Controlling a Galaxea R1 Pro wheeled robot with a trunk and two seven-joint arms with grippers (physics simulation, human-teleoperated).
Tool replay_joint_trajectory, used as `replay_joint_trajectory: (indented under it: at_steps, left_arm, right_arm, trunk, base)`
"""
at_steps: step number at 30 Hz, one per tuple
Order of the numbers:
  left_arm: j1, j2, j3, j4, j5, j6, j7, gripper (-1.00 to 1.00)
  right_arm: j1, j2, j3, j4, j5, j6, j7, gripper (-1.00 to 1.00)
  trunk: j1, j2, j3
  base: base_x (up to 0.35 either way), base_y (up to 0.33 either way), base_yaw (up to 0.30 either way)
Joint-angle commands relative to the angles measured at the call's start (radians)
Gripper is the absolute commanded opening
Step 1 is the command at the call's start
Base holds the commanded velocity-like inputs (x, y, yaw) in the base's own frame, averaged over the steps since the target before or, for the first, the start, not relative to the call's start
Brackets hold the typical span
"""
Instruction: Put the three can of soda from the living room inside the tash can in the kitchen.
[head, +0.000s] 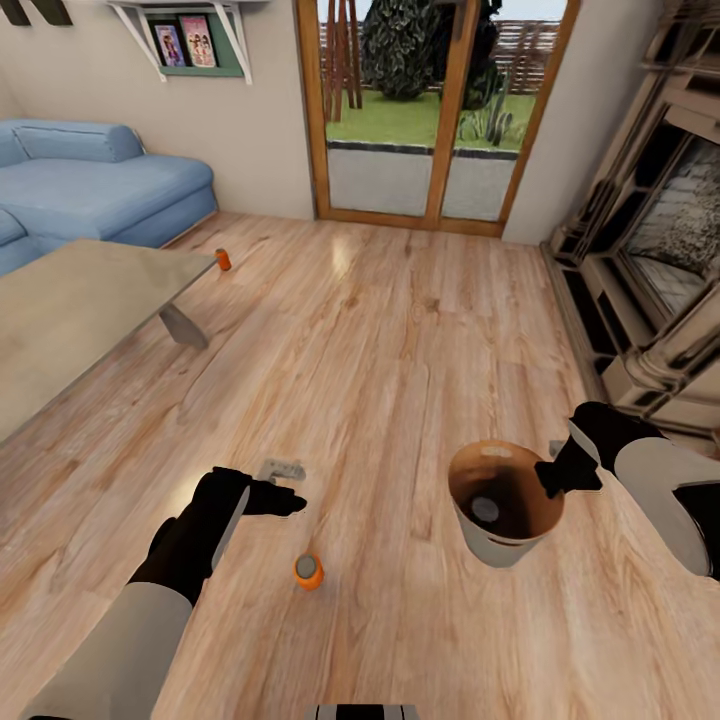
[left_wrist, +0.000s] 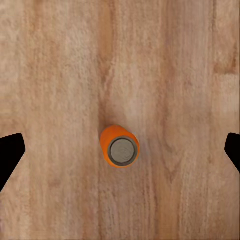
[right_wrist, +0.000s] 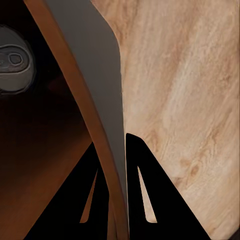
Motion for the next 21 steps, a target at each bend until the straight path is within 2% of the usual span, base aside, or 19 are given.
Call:
replay_joint_trajectory:
  at_steps: [1, 7, 17, 21]
  left_arm:
    - [0.000, 0.000, 0.000, 0.000, 0.000, 0.000, 0.000, 1.00]
    - [0.001, -0.001, -0.001, -0.002, 0.002, 0.000, 0.000, 1.00]
    - [0.002, -0.011, -0.001, -0.008, 0.002, 0.000, 0.002, 1.00]
    - [0.003, -0.022, -0.001, -0.010, -0.001, 0.000, 0.003, 1.00]
  right_arm:
    - [0.000, 0.000, -0.010, 0.000, -0.017, 0.003, 0.006, -1.00]
    - [0.000, 0.000, -0.010, -0.001, -0.016, 0.003, 0.006, -1.00]
    - [0.000, -0.003, -0.010, 0.000, -0.016, 0.003, 0.006, -1.00]
    - [0.000, -0.003, -0.010, 0.000, -0.016, 0.003, 0.006, -1.00]
  trunk:
    - [0.000, 0.000, 0.000]
    - [0.000, 0.000, 0.000]
    - [0.000, 0.000, 0.000]
    - [0.015, -0.028, -0.012]
  base:
    - [0.326, 0.000, 0.000]
    - [0.214, 0.000, 0.000]
    - [0.023, 0.000, 0.000]
    - [0.003, 0.000, 0.000]
